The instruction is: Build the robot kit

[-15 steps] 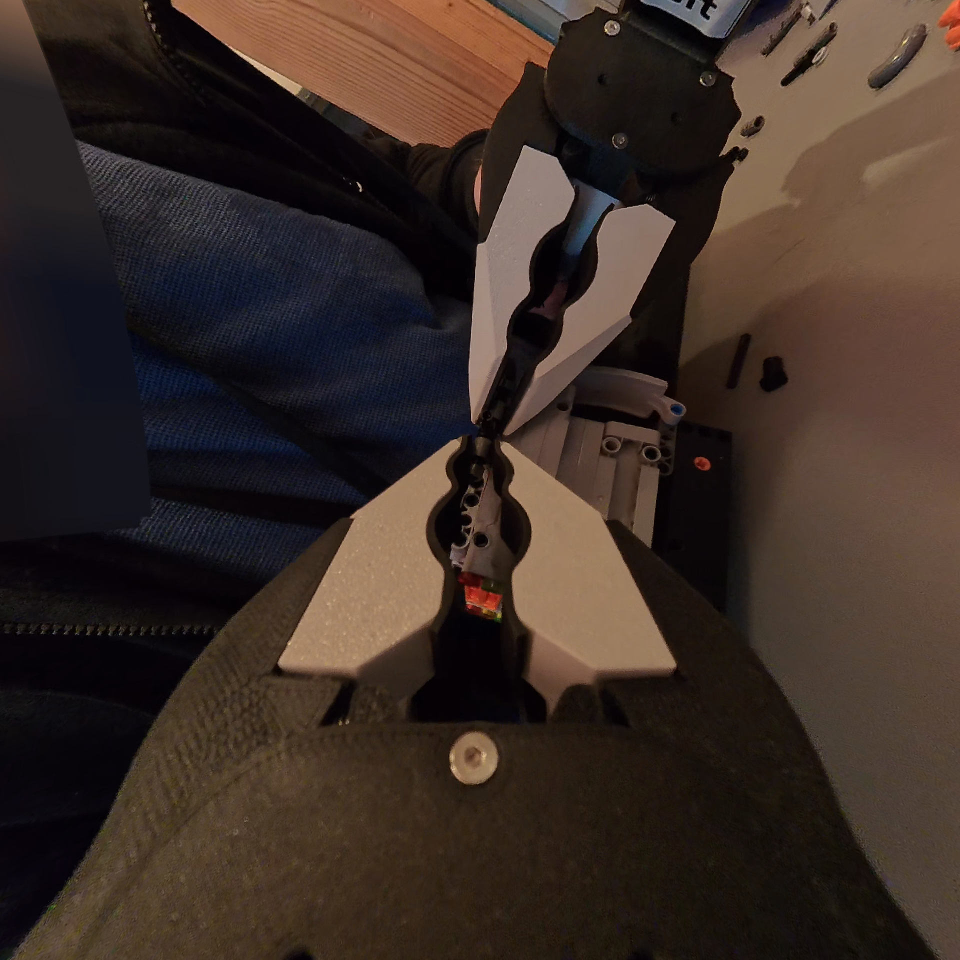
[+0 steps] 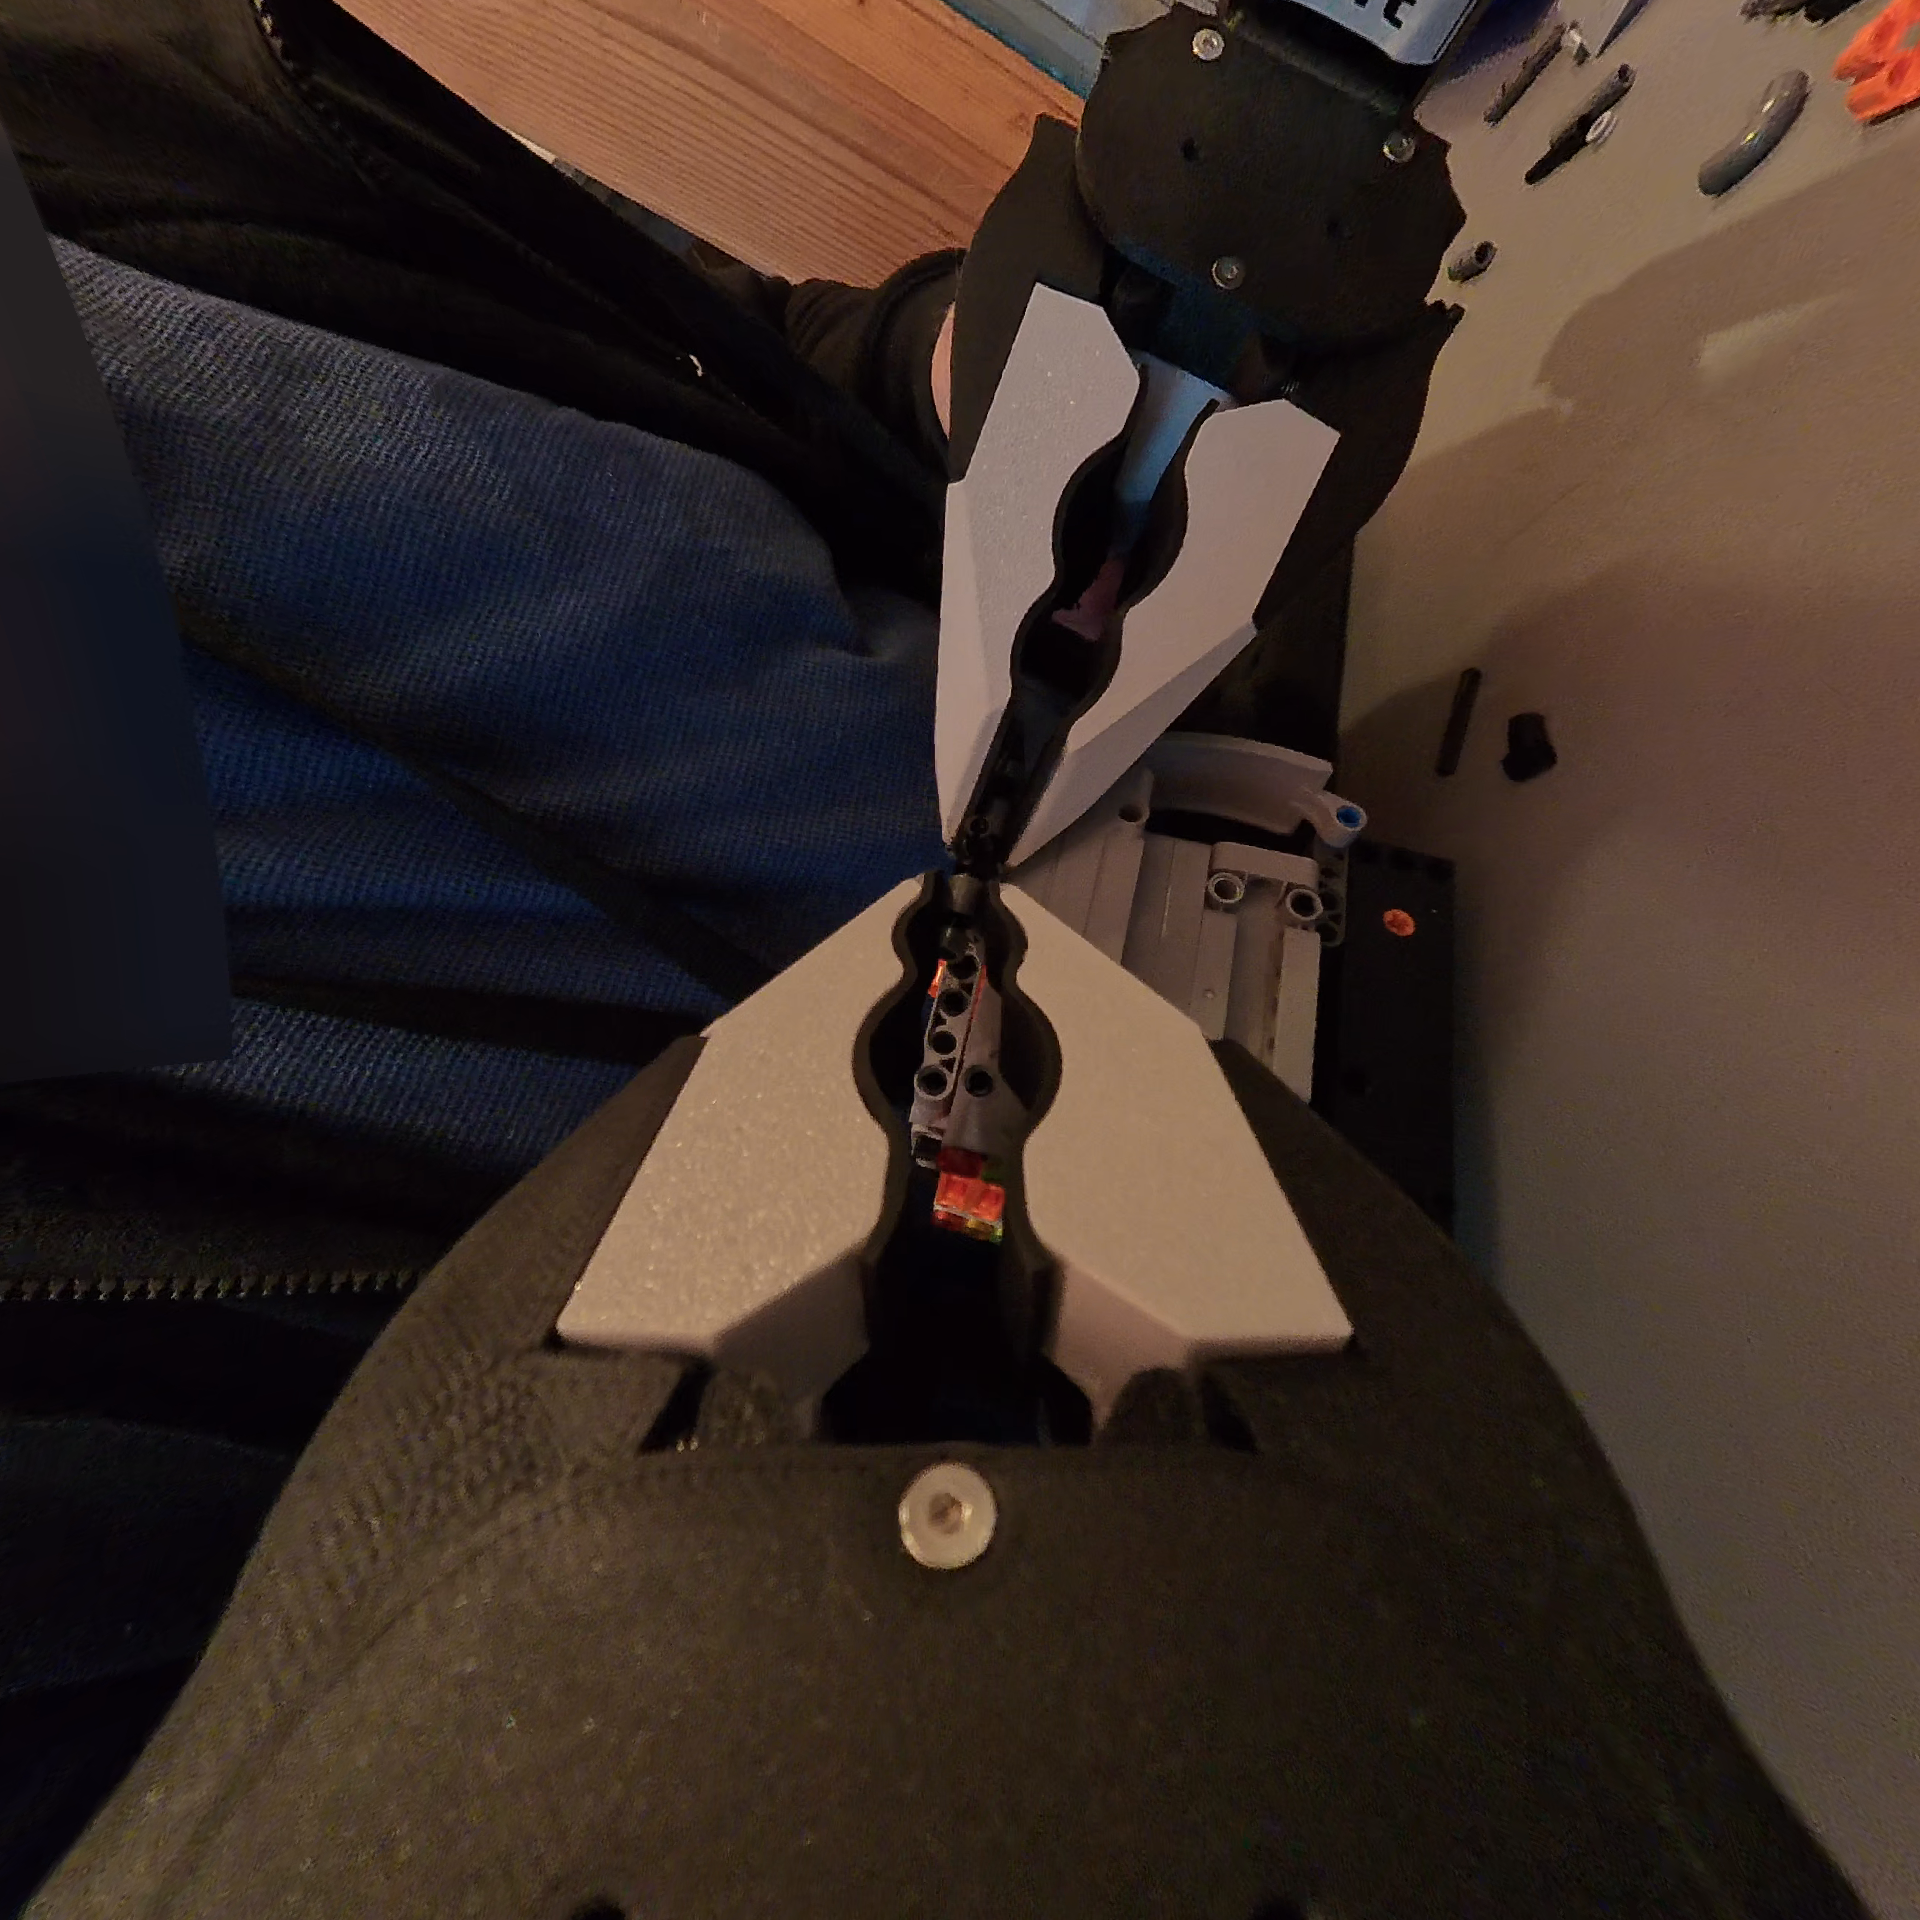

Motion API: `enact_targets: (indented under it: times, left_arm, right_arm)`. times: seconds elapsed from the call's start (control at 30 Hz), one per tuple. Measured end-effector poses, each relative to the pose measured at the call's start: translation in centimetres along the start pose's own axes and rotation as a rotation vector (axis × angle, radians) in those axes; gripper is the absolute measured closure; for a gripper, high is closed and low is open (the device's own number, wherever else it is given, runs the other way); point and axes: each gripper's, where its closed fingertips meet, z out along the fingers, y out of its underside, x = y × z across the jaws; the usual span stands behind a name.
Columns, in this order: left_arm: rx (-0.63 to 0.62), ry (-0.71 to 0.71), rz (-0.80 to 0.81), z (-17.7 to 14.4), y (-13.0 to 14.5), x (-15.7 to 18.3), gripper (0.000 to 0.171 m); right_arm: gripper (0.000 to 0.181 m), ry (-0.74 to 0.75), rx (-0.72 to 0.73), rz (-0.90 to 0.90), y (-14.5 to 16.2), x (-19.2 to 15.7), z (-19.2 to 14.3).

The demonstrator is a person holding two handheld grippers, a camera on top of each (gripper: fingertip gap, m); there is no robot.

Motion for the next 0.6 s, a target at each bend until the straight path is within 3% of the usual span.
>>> enact_targets:
  times: [0.1,0.2,0.27,0.6]
  left_arm:
    - [-0.004,0.001,0.002,-0.05,0.02,0.0,0.167]
    - [0.002,-0.005,0.004,-0.08,-0.06,-0.05,0.167]
    - [-0.002,-0.009,0.006,-0.09,-0.07,-0.07,0.167]
    - [-0.024,-0.008,0.009,0.0,-0.22,-0.13,0.167]
  right_arm:
    - [0.176,-0.005,0.002,0.007,-0.03,-0.07,-0.01]
    - [0.164,-0.003,0.018,0.025,-0.2,0.05,-0.24]
    - [0.175,0.009,0.008,0.006,-0.04,0.1,-0.18]
    - [0.176,0.015,-0.005,0.006,0.0,0.11,-0.25]
